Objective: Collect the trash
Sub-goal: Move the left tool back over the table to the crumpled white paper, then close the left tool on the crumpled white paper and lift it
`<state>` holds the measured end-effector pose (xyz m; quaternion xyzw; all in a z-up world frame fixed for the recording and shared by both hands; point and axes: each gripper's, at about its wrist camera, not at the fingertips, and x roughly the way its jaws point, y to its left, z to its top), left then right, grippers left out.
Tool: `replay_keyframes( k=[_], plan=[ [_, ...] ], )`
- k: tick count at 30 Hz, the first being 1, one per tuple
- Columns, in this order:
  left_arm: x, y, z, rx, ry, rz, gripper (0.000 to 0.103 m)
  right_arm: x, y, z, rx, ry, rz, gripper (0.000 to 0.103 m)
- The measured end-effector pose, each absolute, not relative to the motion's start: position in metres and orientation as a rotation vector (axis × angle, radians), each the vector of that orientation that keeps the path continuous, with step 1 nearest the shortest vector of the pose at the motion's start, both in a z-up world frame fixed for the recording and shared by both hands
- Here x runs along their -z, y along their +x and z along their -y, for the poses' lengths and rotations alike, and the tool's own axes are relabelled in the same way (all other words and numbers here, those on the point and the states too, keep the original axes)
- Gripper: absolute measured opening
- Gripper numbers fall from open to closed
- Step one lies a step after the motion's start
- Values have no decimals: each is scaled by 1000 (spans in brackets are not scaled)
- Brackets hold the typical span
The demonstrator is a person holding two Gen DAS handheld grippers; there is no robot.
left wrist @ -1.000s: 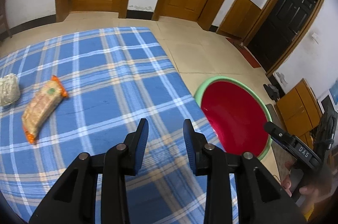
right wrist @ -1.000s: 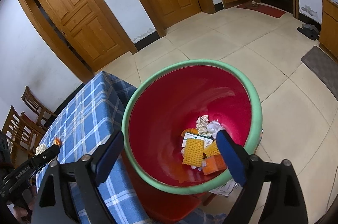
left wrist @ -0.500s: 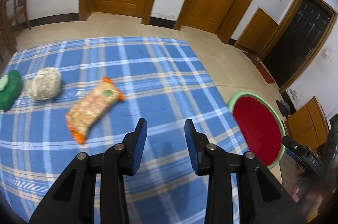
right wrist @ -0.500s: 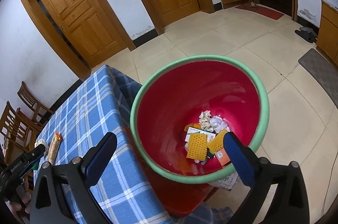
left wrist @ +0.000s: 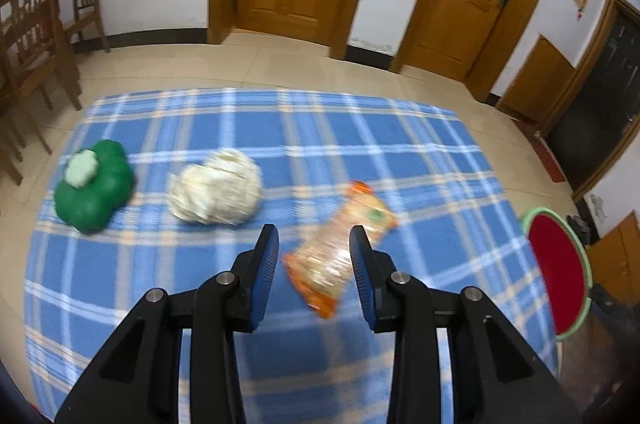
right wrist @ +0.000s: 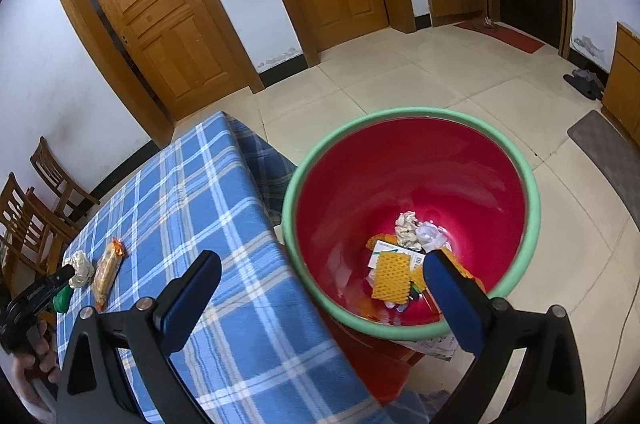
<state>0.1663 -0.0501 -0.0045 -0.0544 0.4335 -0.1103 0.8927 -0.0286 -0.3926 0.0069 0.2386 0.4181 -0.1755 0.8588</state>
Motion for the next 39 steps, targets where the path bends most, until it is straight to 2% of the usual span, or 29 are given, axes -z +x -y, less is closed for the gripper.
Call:
replay_keyframes(
  k=[19,29,36,39],
  plan=[
    [44,217,13,154,-126,-939,37,-7,-1,350,323,398,-922,103],
    [23,199,-8,173,-161,-901,37,0,14,337,268,411,-934,103],
    [20,216,-10,134,-137,-885,58,1,21,330,251,414,-932,103],
    [28,228,-6,165,-137,-924,59,1,23,329,246,413,-932,103]
  ],
)
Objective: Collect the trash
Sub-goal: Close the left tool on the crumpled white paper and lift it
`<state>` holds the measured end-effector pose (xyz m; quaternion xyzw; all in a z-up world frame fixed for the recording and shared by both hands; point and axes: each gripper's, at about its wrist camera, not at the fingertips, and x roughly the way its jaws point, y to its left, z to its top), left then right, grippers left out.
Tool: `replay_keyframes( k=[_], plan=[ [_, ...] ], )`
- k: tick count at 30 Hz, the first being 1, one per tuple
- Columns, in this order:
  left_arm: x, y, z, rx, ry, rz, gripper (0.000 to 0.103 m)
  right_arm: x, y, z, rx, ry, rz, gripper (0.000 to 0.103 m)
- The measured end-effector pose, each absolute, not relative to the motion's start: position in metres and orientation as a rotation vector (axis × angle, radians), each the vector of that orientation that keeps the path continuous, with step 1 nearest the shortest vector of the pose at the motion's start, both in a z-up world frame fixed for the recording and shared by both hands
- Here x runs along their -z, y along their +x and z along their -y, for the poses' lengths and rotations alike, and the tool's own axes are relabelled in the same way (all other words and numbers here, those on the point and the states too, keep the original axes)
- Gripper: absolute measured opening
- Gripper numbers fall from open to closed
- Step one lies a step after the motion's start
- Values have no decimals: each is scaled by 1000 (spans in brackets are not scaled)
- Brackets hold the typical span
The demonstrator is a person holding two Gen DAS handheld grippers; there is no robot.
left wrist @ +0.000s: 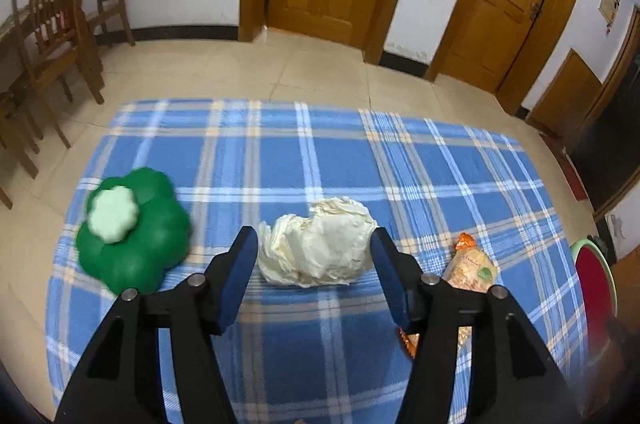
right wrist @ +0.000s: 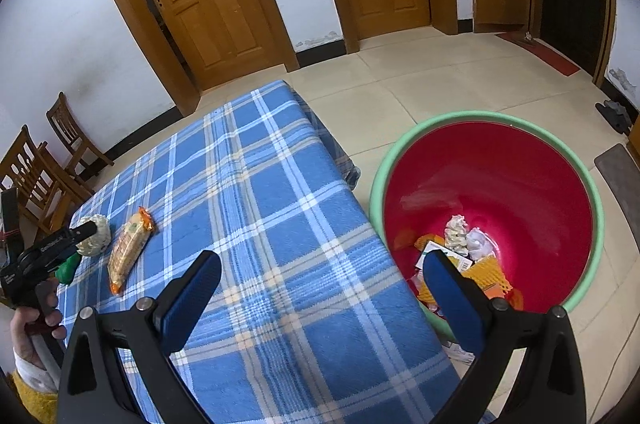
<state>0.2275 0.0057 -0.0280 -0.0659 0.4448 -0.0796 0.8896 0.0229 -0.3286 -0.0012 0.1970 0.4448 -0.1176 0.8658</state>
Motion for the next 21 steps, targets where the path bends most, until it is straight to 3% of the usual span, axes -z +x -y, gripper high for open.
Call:
replay_keyframes(
  k=[13,21],
  plan=[
    [41,220,2,206,-189,-922,59,-3,45,303,182,374,-926,103],
    [37,205,-1,222,-209,-873,44,-5,65,276,121,335,-930,103]
  ],
)
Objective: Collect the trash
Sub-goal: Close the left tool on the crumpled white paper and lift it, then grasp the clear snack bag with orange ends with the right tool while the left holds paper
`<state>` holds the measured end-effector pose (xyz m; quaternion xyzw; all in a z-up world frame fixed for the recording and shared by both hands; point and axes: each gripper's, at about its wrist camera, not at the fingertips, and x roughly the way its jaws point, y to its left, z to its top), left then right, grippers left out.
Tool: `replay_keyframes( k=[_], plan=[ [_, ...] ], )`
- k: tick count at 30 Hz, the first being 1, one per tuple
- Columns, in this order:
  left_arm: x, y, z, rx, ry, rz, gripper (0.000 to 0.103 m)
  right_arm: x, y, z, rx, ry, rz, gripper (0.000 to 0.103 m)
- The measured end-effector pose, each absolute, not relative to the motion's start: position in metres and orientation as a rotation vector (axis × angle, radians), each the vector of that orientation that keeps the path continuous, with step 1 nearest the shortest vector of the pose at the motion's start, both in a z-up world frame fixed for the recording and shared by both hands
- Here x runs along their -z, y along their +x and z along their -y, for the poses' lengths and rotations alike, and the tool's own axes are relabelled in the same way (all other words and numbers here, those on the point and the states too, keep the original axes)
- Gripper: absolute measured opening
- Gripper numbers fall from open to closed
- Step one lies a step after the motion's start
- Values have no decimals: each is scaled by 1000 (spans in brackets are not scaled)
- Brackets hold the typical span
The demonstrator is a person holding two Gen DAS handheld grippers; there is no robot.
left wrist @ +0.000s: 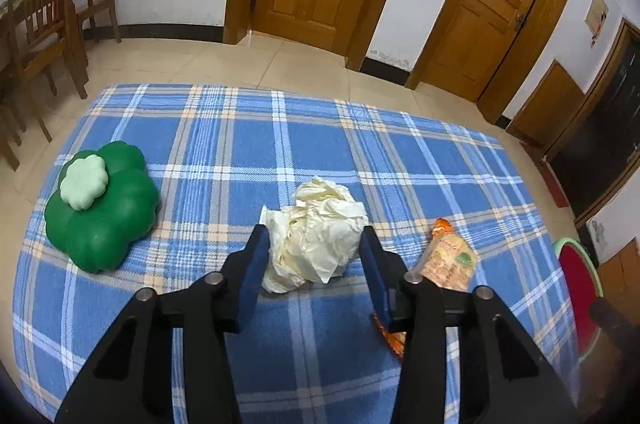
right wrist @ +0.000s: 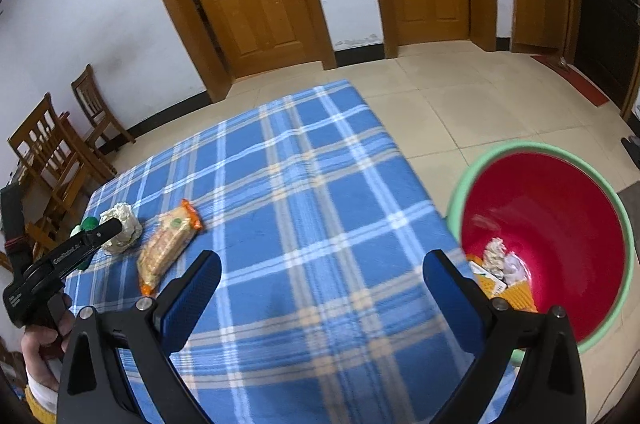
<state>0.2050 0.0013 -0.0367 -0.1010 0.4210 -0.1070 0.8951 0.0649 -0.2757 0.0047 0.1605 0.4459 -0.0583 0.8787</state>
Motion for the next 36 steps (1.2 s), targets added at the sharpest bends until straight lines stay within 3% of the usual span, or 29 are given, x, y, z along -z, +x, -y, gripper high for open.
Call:
replay_keyframes(
  k=[16,36],
  plan=[
    [14,142,-56,132,-391,-788,43,11,107,198,-43,272,-1007,103],
    [42,107,-123,0,-525,-785,43,36,150,119,-50,226,-1062,101]
  ],
)
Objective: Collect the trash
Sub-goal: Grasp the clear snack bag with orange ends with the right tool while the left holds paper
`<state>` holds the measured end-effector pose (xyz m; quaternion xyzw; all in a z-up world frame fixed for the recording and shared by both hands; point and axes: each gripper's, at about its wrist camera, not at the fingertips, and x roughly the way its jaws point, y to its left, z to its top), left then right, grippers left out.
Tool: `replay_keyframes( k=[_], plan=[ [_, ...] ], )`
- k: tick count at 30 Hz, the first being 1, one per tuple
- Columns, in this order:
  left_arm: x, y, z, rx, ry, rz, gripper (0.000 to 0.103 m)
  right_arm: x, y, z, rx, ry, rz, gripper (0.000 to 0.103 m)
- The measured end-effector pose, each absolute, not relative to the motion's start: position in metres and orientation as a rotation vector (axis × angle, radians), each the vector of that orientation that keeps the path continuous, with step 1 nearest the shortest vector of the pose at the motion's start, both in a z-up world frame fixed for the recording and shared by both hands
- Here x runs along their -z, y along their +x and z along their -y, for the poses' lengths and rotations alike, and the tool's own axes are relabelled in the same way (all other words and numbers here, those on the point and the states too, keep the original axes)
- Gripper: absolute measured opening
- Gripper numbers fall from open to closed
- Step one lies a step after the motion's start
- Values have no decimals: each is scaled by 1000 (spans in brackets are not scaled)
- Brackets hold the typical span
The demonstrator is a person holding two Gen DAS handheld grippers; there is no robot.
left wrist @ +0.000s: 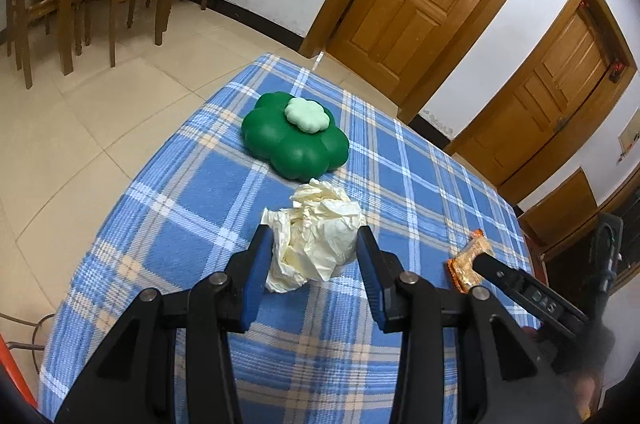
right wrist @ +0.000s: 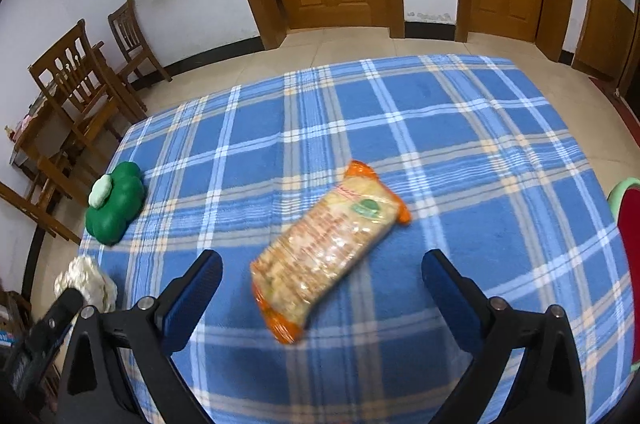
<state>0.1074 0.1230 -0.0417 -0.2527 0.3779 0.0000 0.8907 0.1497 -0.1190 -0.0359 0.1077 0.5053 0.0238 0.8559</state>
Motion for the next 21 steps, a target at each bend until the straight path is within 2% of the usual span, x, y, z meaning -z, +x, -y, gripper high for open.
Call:
replay_keyframes(
  k=[2,7,12,16,21],
  plan=[
    [43,106,-124,5,-526,-786,43,39,152,116,-44,231,-1069,93],
    [46,104,-127,16,-535,-792,43,45,153,110,-32,224,-1067,88],
    [47,102,-128,23,-542,-794,43,45,151,109,-11,197,-1060,76],
    [46,100,-125,32,-537,-793,43,44,143,114,-4,178,-1053,55],
    [43,96,-119,46,-533,-796,43,43,135,126,-36,188,-1053,50]
  ],
)
